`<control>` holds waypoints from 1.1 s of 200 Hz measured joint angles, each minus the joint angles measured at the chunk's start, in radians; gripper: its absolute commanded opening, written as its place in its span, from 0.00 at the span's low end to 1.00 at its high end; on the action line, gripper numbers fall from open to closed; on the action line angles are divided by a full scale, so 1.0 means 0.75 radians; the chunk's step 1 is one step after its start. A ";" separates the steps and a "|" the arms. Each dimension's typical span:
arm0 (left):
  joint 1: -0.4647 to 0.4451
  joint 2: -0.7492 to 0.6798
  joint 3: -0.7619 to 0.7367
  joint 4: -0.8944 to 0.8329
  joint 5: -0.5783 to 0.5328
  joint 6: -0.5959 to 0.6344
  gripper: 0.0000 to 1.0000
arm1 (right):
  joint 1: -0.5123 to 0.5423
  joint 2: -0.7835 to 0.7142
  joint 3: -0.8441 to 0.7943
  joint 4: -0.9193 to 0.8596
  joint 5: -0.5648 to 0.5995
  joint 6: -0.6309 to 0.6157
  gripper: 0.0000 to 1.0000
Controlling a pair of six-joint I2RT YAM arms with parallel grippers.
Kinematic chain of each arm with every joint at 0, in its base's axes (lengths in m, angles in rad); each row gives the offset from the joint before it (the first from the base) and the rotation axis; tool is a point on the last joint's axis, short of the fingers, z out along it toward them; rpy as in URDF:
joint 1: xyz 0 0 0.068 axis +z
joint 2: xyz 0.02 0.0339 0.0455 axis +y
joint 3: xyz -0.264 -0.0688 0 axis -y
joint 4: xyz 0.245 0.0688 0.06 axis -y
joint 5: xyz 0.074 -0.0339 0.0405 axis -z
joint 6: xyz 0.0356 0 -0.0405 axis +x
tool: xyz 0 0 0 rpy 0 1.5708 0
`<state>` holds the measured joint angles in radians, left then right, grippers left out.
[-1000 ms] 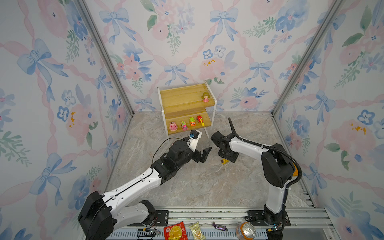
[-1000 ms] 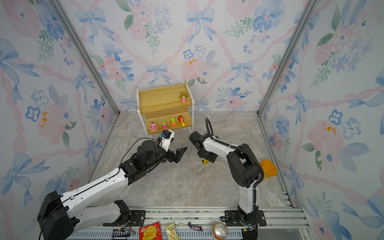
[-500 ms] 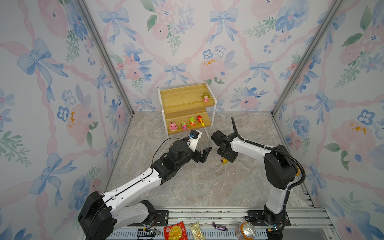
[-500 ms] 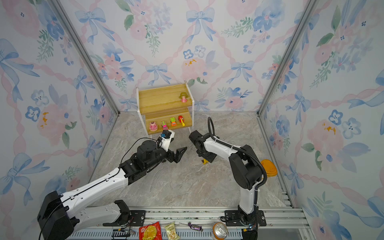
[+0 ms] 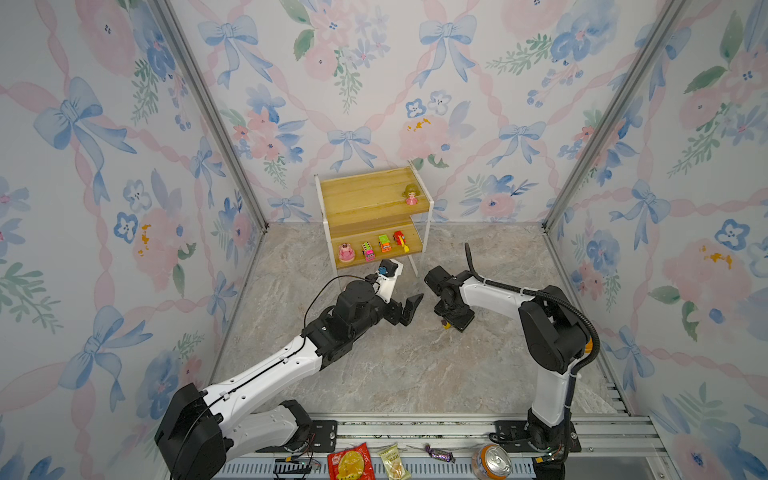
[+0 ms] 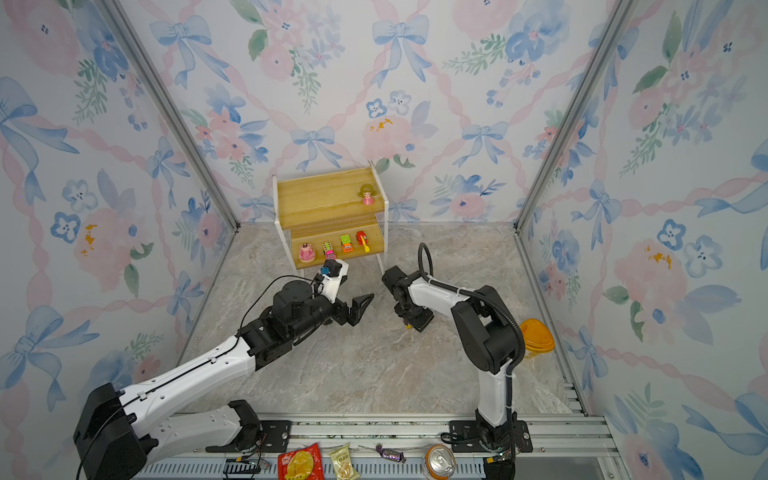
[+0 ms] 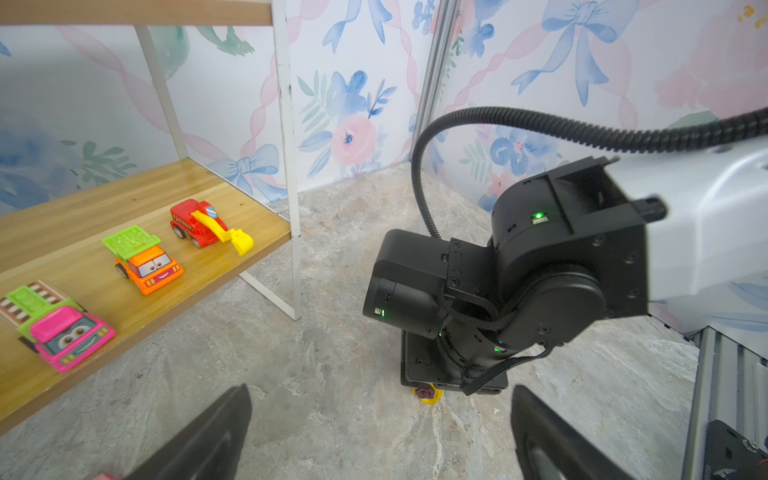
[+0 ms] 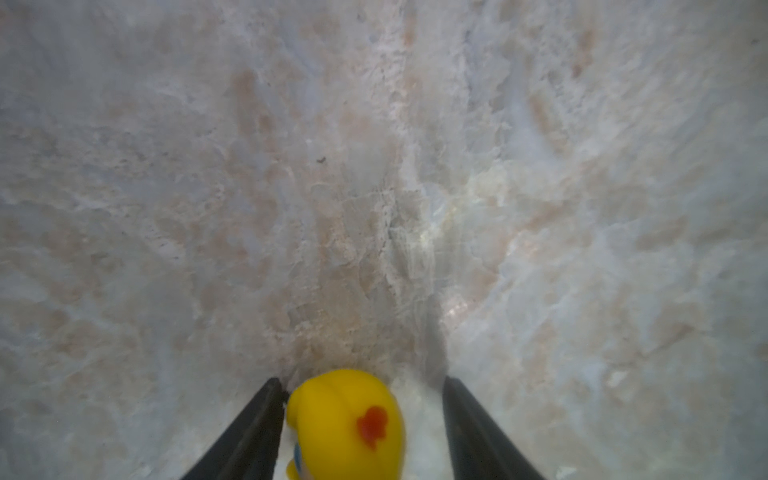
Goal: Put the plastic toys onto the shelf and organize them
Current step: 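Lift the yellow-haired doll off the floor with the right gripper, then carry the doll to the top shelf with the right while the left rises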
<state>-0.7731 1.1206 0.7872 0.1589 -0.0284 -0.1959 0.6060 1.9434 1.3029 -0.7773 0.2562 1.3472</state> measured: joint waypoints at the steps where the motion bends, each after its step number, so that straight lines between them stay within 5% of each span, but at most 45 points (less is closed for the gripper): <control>1: 0.000 0.000 0.000 0.000 0.000 0.000 0.98 | -0.001 0.000 -0.001 0.002 -0.002 0.001 0.61; 57: 0.000 0.001 0.000 0.000 0.000 0.000 0.98 | -0.007 -0.006 -0.017 0.050 -0.013 0.012 0.42; 132: 0.000 0.001 0.000 0.000 -0.001 -0.001 0.98 | 0.046 -0.050 -0.046 0.066 0.140 -0.046 0.31; 220: 0.092 -0.080 -0.018 0.005 -0.010 -0.082 0.98 | 0.243 -0.525 -0.235 0.328 0.425 -0.483 0.26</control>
<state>-0.7044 1.0603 0.7734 0.1623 -0.0357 -0.2573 0.7879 1.5494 1.1267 -0.5312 0.5747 0.9852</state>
